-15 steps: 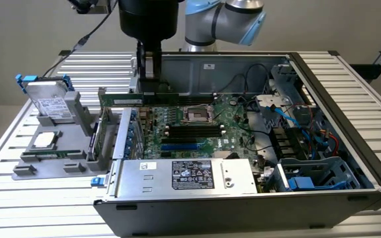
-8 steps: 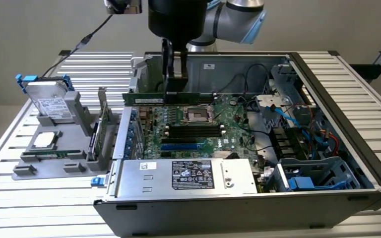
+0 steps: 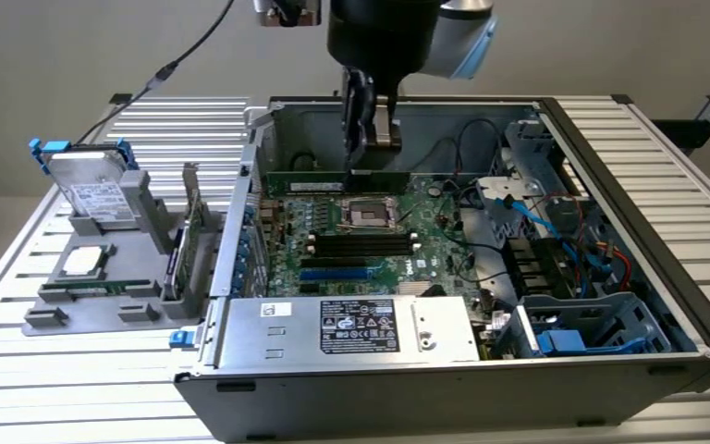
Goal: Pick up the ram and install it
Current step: 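Pick up the ram and move it above insertion slot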
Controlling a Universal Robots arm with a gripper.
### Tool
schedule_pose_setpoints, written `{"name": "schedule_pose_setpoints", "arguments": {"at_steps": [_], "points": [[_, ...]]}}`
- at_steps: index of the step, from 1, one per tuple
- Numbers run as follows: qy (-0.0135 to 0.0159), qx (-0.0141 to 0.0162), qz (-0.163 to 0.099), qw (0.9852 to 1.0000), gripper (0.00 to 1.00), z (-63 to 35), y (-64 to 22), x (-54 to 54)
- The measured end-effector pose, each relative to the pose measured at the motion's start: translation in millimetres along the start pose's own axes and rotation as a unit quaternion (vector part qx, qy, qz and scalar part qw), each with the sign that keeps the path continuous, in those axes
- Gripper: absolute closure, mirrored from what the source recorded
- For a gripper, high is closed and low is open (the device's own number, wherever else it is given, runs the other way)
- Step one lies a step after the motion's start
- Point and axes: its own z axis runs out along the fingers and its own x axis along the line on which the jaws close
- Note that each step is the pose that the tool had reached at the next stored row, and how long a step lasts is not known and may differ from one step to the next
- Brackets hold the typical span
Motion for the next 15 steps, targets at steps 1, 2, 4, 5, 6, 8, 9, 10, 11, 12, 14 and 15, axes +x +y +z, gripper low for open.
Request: {"name": "schedule_pose_setpoints", "arguments": {"at_steps": [1,2,4,5,6,8,9,10,11,12,14,15], "points": [[-0.0002,0.0,0.0,1.0,0.86,-0.3,-4.5,0.2],[-0.0003,0.0,0.0,1.0,0.86,-0.5,-9.0,0.4],[-0.0004,0.0,0.0,1.0,0.86,-1.0,-18.0,0.8],[-0.0005,0.0,0.0,1.0,0.86,-1.3,-22.6,1.0],[-0.0006,0.0,0.0,1.0,0.86,-1.4,-27.4,1.2],[-0.0007,0.0001,0.0,1.0,0.86,-1.7,-36.5,1.6],[-0.0007,0.0001,0.0,1.0,0.86,-1.7,-41.0,1.7],[-0.0007,0.0001,0.0,1.0,0.86,-1.7,-46.0,1.7],[-0.0007,0.0001,0.0,1.0,0.86,-1.3,-49.8,1.2],[-0.0006,0.0001,0.0,1.0,0.86,-0.2,-53.6,0.1],[-0.0007,0.0001,0.0,1.0,0.86,2.6,-59.0,-4.5],[-0.0007,0.0001,0.0,1.0,0.86,4.1,-60.7,-8.5]]}}
